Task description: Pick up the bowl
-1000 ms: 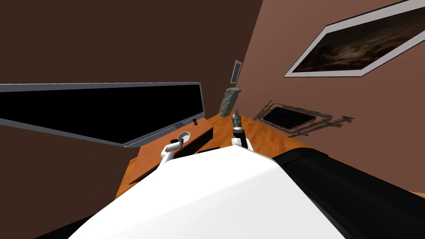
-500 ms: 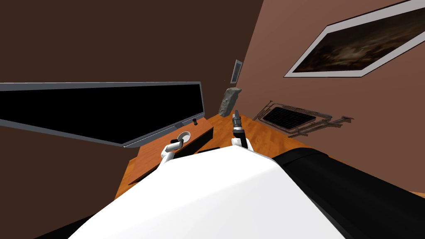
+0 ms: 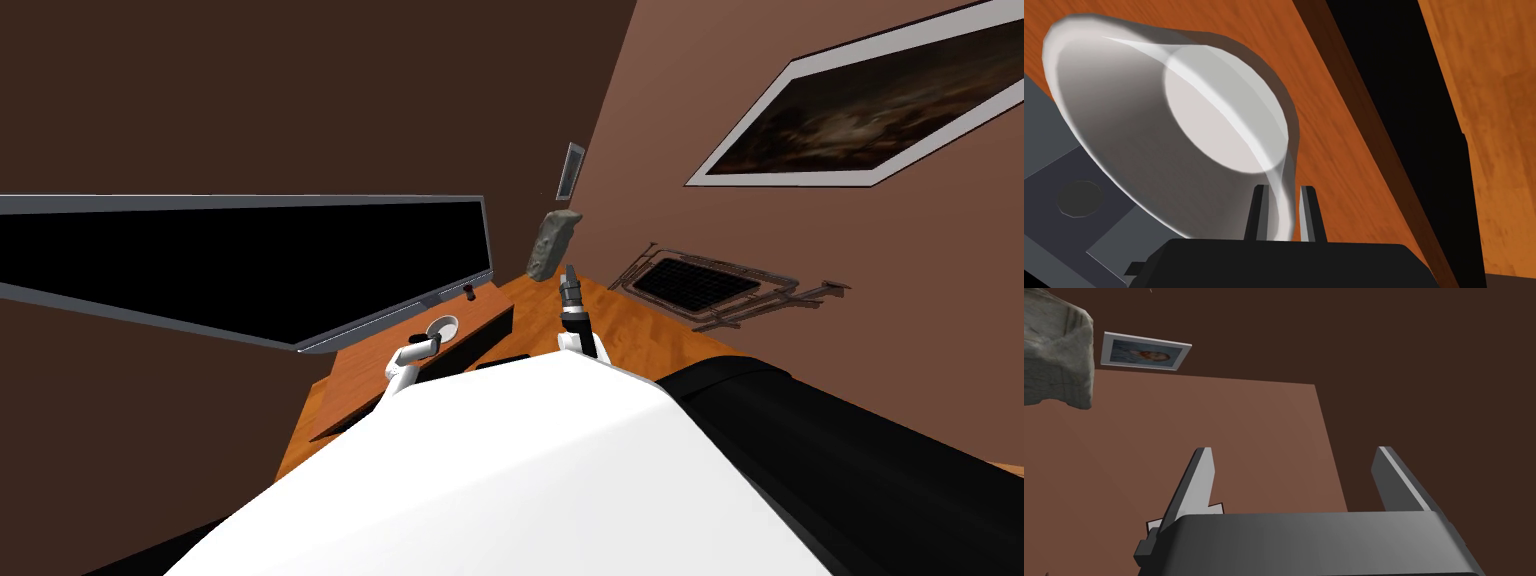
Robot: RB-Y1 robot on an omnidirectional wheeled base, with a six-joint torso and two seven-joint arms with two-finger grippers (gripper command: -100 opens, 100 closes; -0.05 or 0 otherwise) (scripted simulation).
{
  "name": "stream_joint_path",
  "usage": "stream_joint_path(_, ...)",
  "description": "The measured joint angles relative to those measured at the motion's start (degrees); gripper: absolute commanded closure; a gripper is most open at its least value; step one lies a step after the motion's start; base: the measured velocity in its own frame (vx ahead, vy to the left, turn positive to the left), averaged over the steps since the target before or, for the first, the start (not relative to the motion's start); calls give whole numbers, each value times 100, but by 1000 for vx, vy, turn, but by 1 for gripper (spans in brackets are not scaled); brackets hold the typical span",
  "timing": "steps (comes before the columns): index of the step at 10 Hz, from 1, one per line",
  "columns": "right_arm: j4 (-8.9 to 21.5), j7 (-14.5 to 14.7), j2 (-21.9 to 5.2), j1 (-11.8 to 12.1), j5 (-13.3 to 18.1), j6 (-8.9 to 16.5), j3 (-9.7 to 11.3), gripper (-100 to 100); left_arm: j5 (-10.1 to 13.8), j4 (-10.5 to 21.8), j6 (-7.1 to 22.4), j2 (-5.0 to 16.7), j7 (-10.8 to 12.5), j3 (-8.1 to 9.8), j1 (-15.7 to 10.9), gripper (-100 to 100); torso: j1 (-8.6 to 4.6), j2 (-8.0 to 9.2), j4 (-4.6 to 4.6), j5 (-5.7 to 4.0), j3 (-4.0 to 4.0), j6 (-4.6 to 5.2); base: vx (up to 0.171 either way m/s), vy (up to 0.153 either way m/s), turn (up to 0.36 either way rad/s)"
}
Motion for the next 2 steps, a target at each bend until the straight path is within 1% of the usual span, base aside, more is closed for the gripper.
stream_joint_path(1, 0, 0, 0, 0, 0, 0, 0, 0, 18, -124, 109, 11, -20, 14, 16, 100, -1, 3, 2, -1, 3, 0, -19, -11, 4)
stream_joint_path(2, 0, 0, 0, 0, 0, 0, 0, 0, 19, -139, 137, 12, -24, 15, 19, 0, 3, -3, 1, -1, 0, 1, 0, 0, 0)
